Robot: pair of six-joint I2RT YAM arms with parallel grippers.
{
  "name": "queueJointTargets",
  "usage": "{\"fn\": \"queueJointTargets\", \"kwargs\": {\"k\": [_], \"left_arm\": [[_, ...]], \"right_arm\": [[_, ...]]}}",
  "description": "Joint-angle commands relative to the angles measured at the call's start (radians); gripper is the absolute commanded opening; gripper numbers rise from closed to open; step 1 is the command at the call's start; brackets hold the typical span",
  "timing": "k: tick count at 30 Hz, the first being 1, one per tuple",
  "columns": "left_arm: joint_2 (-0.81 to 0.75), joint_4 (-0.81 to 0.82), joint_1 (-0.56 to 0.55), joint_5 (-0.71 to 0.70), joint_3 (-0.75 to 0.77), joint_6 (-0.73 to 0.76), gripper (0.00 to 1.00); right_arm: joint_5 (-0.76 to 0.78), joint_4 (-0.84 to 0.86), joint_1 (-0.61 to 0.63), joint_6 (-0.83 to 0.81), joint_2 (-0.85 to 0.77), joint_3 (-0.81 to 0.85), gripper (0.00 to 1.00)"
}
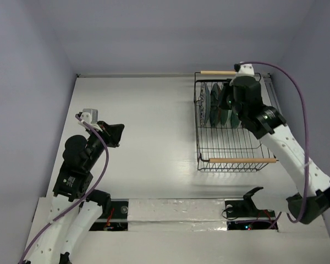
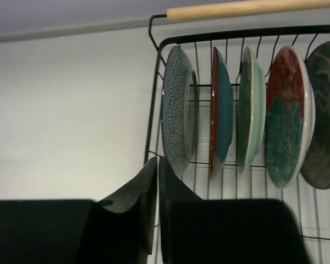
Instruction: Unload the plates from the dish rack
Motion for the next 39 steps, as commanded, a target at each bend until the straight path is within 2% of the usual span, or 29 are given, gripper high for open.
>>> {"fn": "queueJointTargets", "kwargs": {"k": [1, 3, 4, 5, 6, 9, 10, 15, 24, 27, 28, 30, 31, 33, 34, 38, 39], "left_arm": [[-0.004, -0.002, -0.018, -0.035, -0.012, 0.016, 0.00], [-0.004, -0.010, -0.018, -0.044, -0.010, 0.016, 0.00], [-0.010, -0.015, -0.029, -0.052, -0.010, 0.012, 0.05], [-0.016, -0.015, -0.029, -0.055, -0.010, 0.011, 0.13], [-0.019, -0.015, -0.029, -0.055, -0.013, 0.009, 0.29], [-0.031, -0.012, -0.029, -0.055, -0.016, 0.008, 0.46], [-0.033, -0.012, -0.029, -0.060, -0.018, 0.006, 0.49], [-0.042, -0.010, -0.038, -0.063, -0.021, 0.000, 0.53], [-0.065, -0.012, -0.038, -0.069, -0.021, -0.003, 0.54], [-0.068, -0.013, -0.047, -0.067, -0.022, -0.004, 0.54], [-0.071, -0.013, -0.047, -0.067, -0.022, -0.004, 0.54], [-0.071, -0.013, -0.047, -0.067, -0.022, -0.004, 0.54], [-0.070, -0.012, -0.047, -0.067, -0.021, -0.004, 0.54], [-0.070, -0.012, -0.047, -0.066, -0.021, -0.004, 0.54], [-0.071, -0.012, -0.047, -0.066, -0.021, -0.004, 0.54], [-0.073, -0.012, -0.057, -0.066, -0.021, -0.004, 0.54], [-0.073, -0.010, -0.057, -0.066, -0.021, -0.003, 0.54]], "right_arm": [[0.134, -0.028, 0.035, -0.053, 0.087, 0.105, 0.13], [0.180, -0.053, 0.035, -0.057, 0.173, 0.157, 0.35], [0.200, -0.051, 0.045, -0.060, 0.195, 0.165, 0.55], [0.211, -0.044, 0.045, -0.065, 0.236, 0.172, 0.63], [0.212, -0.045, 0.045, -0.071, 0.256, 0.195, 0.66], [0.212, -0.044, 0.045, -0.083, 0.333, 0.241, 0.68], [0.217, -0.050, 0.045, -0.087, 0.354, 0.254, 0.68], [0.295, -0.070, 0.045, -0.106, 0.485, 0.306, 0.64], [0.429, -0.078, 0.045, -0.117, 0.661, 0.367, 0.54], [0.472, -0.094, 0.045, -0.117, 0.704, 0.389, 0.45], [0.485, -0.099, 0.045, -0.117, 0.710, 0.393, 0.39], [0.501, -0.110, 0.045, -0.117, 0.711, 0.401, 0.32], [0.516, -0.107, 0.045, -0.120, 0.704, 0.401, 0.25], [0.522, -0.099, 0.045, -0.133, 0.691, 0.402, 0.18], [0.527, -0.099, 0.045, -0.143, 0.678, 0.410, 0.11], [0.561, -0.105, 0.054, -0.179, 0.652, 0.436, 0.00], [0.571, -0.107, 0.063, -0.186, 0.646, 0.444, 0.00]]}}
